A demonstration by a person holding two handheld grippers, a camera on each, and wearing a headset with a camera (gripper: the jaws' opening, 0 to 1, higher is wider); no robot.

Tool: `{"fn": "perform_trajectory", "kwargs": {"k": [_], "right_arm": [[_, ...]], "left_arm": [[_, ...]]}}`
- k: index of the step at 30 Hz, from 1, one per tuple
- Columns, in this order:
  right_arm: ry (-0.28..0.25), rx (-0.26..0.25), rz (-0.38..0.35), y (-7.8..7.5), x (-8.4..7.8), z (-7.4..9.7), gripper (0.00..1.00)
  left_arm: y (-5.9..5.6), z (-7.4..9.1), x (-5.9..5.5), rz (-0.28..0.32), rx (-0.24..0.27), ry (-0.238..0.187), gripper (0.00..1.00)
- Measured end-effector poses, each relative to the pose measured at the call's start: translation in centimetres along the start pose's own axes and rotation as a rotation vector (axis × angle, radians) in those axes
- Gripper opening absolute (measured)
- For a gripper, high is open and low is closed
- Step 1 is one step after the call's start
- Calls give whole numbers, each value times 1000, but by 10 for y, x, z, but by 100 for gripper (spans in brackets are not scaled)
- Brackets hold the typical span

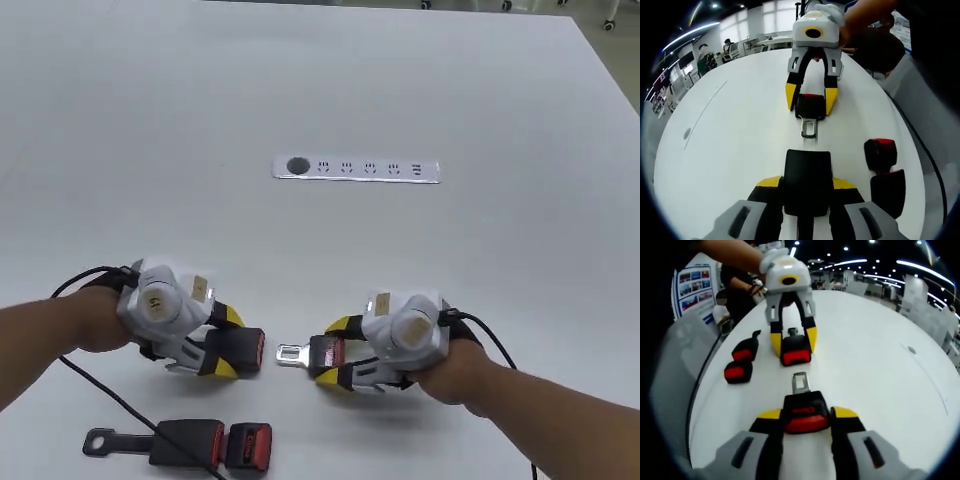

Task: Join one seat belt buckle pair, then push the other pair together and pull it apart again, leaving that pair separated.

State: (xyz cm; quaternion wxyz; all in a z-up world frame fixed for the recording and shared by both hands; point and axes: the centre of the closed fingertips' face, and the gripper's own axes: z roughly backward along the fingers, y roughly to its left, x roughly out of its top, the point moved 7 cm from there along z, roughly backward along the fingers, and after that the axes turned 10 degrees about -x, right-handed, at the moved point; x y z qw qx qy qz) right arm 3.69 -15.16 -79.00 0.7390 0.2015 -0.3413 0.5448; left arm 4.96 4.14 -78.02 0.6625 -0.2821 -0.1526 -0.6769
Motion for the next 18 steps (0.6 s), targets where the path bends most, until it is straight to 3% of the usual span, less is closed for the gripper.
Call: {"fn": "perform_trajectory", "kwargs": {"k": [18], "right_arm": [[16,-34,-12,-9,-35,35,37]], "left_arm": [[2,0,-2,10,2,11,36]]}}
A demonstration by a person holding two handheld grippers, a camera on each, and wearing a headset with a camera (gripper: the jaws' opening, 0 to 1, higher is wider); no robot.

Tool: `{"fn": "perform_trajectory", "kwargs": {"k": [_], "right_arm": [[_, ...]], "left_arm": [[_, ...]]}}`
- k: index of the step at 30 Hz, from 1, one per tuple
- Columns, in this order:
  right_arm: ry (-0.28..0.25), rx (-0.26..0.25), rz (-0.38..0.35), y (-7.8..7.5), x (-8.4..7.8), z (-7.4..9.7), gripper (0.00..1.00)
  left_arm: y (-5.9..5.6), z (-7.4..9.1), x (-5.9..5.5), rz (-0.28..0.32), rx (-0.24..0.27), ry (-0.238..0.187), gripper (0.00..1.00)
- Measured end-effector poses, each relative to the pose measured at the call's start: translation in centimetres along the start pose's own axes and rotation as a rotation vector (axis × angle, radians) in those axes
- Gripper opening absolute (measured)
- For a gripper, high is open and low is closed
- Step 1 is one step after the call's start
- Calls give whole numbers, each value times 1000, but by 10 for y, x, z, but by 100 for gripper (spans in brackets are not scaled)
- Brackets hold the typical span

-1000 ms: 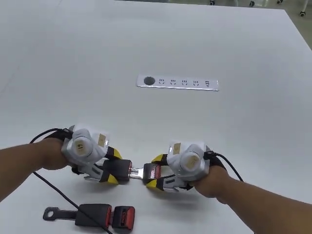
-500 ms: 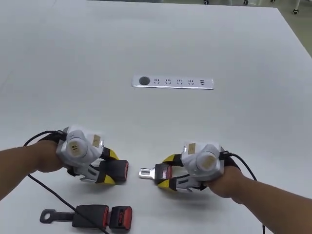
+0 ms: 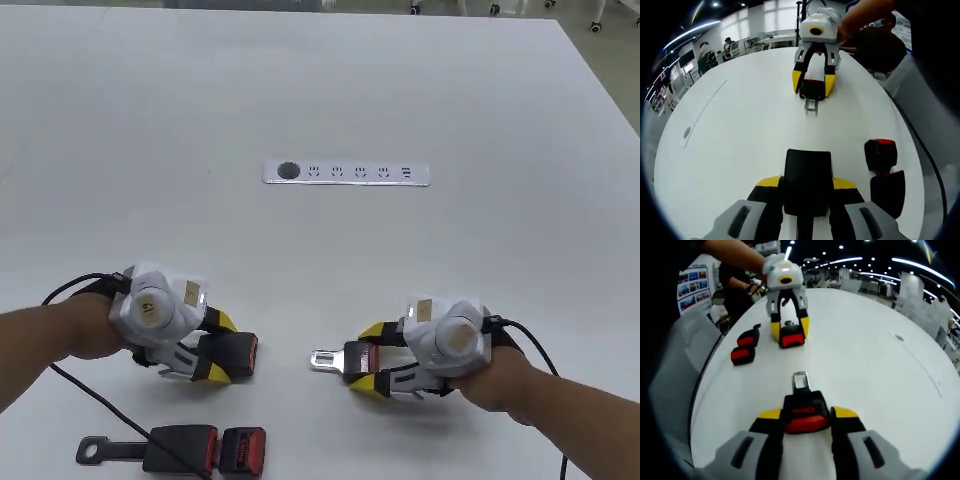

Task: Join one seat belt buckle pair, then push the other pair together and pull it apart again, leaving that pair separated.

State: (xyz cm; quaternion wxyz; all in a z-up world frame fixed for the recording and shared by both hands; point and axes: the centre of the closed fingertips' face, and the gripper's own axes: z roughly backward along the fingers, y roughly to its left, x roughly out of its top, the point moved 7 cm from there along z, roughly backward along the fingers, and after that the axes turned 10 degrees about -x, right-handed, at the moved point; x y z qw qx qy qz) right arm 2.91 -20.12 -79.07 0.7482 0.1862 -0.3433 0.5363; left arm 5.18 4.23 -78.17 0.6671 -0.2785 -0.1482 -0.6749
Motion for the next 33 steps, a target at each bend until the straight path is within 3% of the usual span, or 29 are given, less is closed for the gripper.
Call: {"fn": "perform_trajectory", "kwargs": {"k": [12,23,26,27,30,31,33], "right_arm": [[3,-29,-22,-7,-23,26,37],[13,-36,-13,-10,-25,29,38],[12,-34,-21,-8,-26,30,40],[10,-31,-26,-8,-25,30,45],[13,-52,-37,-6,-27,32,60],[4,-56,-55,-7,-25,32,60],[-8,-88,-80,-10,-24,36,59]], "left_arm": [[-2,0,4,7,-2,8,36],[-1,-1,7,12,-7,39,37],[0,-2,10,75,-6,36,38],[0,-2,11,93,1,28,38],[0,-2,11,121,20,38,46],[0,-1,11,129,32,40,52],[0,2,17,157,59,-10,62]]}}
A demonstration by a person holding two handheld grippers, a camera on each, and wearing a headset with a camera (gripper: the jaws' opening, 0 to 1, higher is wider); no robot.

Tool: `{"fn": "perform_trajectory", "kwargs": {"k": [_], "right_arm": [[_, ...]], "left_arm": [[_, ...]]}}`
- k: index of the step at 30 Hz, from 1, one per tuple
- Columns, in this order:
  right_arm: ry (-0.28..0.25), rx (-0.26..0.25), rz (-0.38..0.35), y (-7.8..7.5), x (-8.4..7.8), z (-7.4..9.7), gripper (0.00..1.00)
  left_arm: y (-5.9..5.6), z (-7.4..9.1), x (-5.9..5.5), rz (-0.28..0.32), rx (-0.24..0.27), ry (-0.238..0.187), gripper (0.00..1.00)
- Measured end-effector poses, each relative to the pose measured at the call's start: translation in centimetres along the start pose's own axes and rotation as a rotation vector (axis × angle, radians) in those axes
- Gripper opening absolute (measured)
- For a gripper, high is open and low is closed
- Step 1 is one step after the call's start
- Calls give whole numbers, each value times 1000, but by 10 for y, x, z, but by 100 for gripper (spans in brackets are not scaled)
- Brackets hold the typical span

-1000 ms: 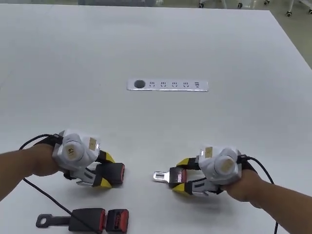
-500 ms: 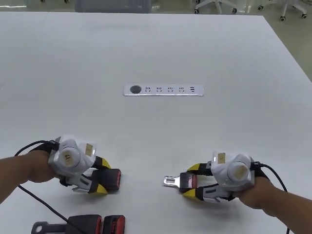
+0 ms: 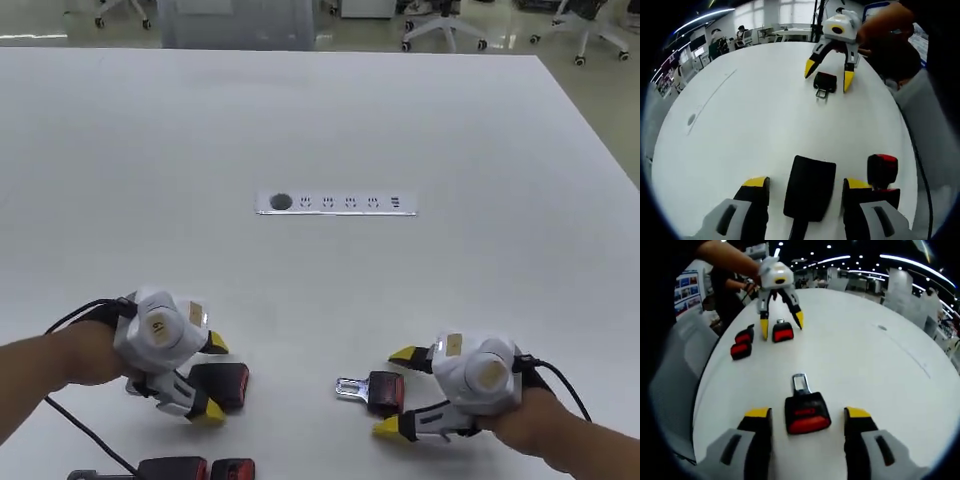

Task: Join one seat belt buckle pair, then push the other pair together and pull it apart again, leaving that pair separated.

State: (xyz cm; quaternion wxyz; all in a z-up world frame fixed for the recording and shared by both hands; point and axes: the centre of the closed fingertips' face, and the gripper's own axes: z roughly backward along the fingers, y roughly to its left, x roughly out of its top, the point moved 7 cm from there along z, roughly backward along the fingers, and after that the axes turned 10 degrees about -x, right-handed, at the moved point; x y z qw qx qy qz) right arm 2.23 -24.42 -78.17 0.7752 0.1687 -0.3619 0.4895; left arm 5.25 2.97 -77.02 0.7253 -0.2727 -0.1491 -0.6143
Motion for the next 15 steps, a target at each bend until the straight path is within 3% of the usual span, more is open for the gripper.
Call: {"fn": "perform_trajectory", "kwargs": {"k": [3,5,7,9,12,15], "right_arm": [[-37,-53,-60,-5,6,4,65],[-44,-127,-114,-14,8,8,68],[-89,-182,-173,-19,13,13,74],[-102,-243,-179,-23,17,19,81],[-128,-296,-237,-23,22,26,86],[-146,-344,-256,-21,25,36,87]], "left_arm": [[1,8,6,74,67,-56,67],[0,13,13,92,101,-120,72],[0,19,18,161,155,-206,78],[0,27,22,206,205,-256,81],[-4,37,25,256,282,-292,89],[-12,46,28,302,332,-369,96]]}}
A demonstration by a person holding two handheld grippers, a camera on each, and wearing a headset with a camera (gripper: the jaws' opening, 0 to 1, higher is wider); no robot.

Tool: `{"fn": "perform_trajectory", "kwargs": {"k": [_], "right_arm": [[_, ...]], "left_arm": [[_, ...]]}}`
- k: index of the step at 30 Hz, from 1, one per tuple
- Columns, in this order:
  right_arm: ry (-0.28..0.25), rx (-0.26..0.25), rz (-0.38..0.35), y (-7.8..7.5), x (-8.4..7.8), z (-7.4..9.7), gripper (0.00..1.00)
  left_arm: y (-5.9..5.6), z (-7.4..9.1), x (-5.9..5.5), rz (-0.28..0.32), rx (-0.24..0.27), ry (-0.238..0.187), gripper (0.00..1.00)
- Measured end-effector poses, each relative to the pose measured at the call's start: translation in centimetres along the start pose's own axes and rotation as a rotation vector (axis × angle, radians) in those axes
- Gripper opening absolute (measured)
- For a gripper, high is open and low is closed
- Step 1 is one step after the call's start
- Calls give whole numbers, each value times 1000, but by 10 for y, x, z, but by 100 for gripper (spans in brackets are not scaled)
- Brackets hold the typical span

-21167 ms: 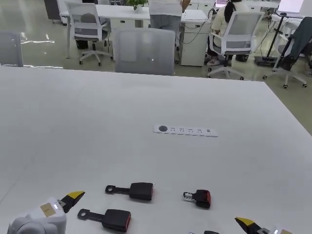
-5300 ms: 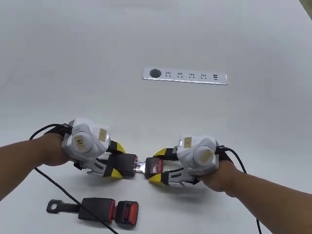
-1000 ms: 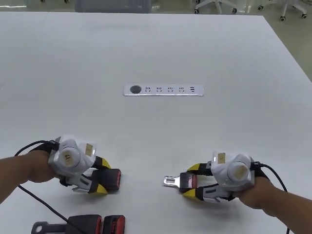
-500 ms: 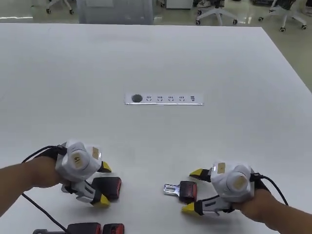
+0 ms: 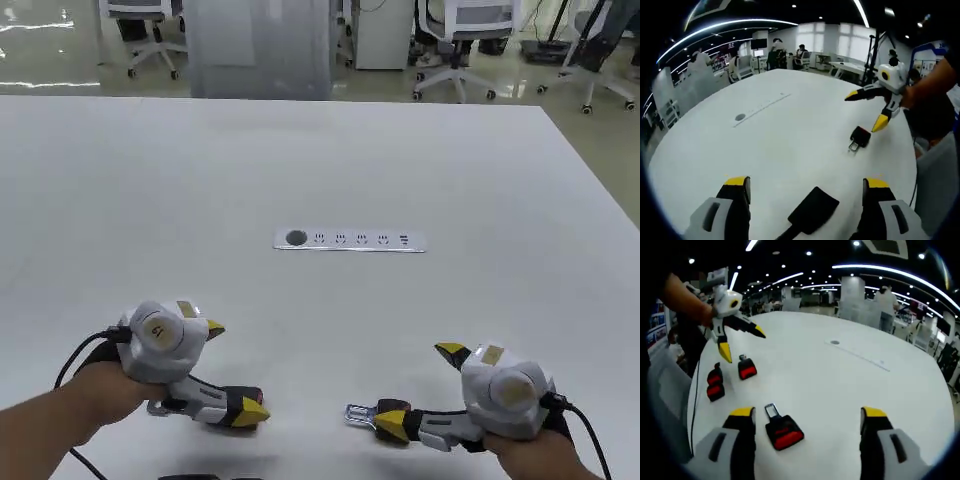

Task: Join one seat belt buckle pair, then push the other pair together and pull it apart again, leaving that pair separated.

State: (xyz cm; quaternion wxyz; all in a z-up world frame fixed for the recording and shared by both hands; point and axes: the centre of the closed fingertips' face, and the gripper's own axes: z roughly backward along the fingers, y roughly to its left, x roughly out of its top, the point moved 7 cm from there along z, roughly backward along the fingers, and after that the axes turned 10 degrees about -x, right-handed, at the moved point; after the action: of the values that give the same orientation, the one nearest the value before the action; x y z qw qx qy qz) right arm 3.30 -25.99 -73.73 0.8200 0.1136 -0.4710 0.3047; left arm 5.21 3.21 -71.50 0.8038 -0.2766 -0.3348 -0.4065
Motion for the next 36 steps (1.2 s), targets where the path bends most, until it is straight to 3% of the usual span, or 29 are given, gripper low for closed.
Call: {"fn": "perform_trajectory", "kwargs": {"k": [2,6,9,14,17,23,28,31,36], "right_arm": [[-19,-6,-18,3,3,6,89],[-40,-9,-32,11,6,18,90],[-63,-8,-25,20,10,28,95],[-91,-12,-11,30,14,46,96],[-99,-8,3,38,15,54,97],[-107,-8,30,56,10,71,97],[-123,-25,2,65,8,85,96],[-138,-37,10,69,7,93,96],[-145,-63,4,70,4,106,98]], "left_arm": [[-9,8,3,-12,4,-58,95],[-28,21,2,-6,22,-49,100],[-41,36,4,7,36,-118,100],[-56,63,2,-14,88,-146,100],[-65,78,0,0,115,-185,100],[-81,103,-15,24,154,-214,100],[-98,121,-28,57,181,-280,100],[-102,125,-38,92,186,-276,100],[-113,128,-46,83,180,-279,100]]}}
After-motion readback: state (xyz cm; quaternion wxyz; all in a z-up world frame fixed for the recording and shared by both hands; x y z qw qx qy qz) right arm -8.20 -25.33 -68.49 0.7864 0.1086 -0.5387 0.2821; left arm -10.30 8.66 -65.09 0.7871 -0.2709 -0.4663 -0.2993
